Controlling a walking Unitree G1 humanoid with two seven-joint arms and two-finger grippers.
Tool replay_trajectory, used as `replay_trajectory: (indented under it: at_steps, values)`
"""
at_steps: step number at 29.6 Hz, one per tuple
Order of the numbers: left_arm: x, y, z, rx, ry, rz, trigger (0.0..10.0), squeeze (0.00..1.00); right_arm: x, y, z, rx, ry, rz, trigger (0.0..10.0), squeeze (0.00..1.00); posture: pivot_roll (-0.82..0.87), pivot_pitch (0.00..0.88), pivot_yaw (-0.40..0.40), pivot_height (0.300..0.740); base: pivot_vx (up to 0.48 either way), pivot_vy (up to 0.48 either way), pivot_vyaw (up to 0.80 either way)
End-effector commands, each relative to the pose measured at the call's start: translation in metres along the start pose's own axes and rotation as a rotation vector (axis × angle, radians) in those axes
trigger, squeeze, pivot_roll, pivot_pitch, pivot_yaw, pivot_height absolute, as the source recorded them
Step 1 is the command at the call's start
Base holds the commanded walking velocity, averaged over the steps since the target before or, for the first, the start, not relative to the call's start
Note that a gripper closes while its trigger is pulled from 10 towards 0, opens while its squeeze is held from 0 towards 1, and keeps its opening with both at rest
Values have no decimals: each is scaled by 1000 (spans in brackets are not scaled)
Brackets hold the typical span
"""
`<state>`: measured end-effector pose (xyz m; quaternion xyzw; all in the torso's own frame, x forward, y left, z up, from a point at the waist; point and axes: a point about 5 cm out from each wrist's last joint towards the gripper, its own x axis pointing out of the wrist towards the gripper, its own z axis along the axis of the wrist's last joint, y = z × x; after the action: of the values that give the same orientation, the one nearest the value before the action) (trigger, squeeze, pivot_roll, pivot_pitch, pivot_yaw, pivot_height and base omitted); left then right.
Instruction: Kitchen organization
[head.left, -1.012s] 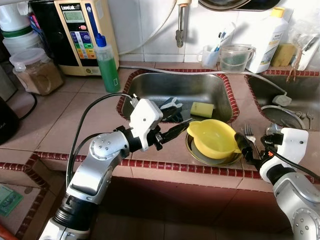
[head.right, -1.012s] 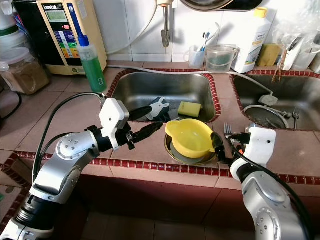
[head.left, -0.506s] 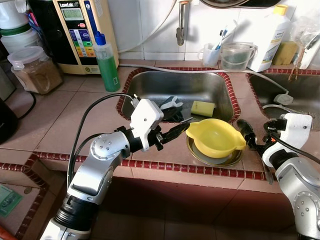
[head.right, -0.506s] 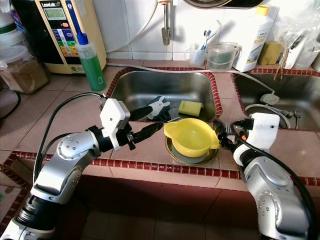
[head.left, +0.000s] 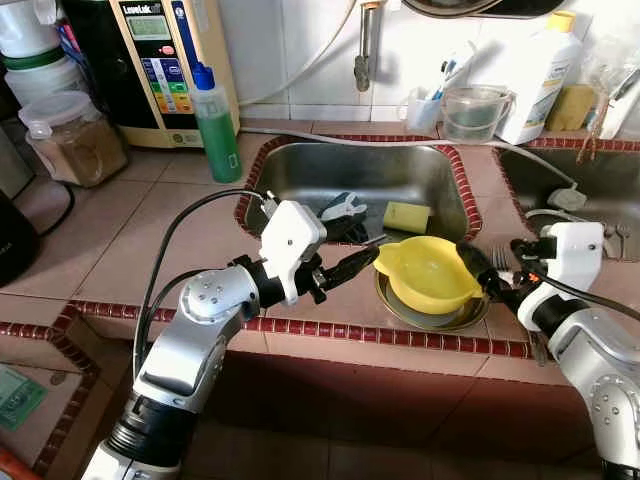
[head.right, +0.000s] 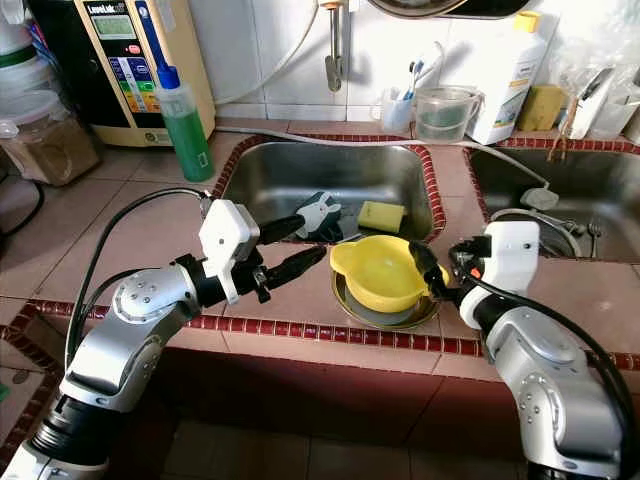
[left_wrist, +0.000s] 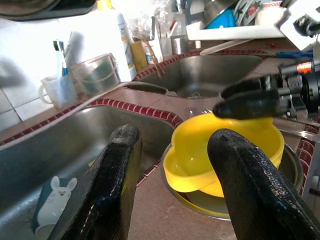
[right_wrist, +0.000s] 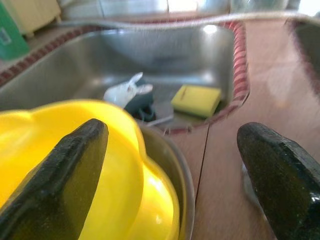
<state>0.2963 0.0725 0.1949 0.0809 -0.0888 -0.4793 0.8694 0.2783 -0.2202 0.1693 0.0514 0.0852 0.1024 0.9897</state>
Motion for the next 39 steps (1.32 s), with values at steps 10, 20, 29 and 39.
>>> replay_trajectory:
  at_steps: [10, 20, 29, 39]
  values:
    - [-3, -1, 2, 10, 7, 6, 10000, 0, -2, 0, -7, 13, 37, 15, 0, 0, -211, 66, 41, 703, 0, 0, 0]
    - [-2, 0, 3, 12, 5, 7, 10000, 0, -2, -3, -6, 8, 31, -16, 0, 0, -216, 68, 45, 703, 0, 0, 0]
    - [-1, 0, 4, 11, 2, 8, 10000, 0, -2, -4, -7, 9, 33, -22, 0, 0, -214, 69, 45, 703, 0, 0, 0]
    - [-1, 0, 5, 10, -3, 8, 10000, 0, -3, -4, -7, 4, 35, -22, 0, 0, -214, 66, 44, 703, 0, 0, 0]
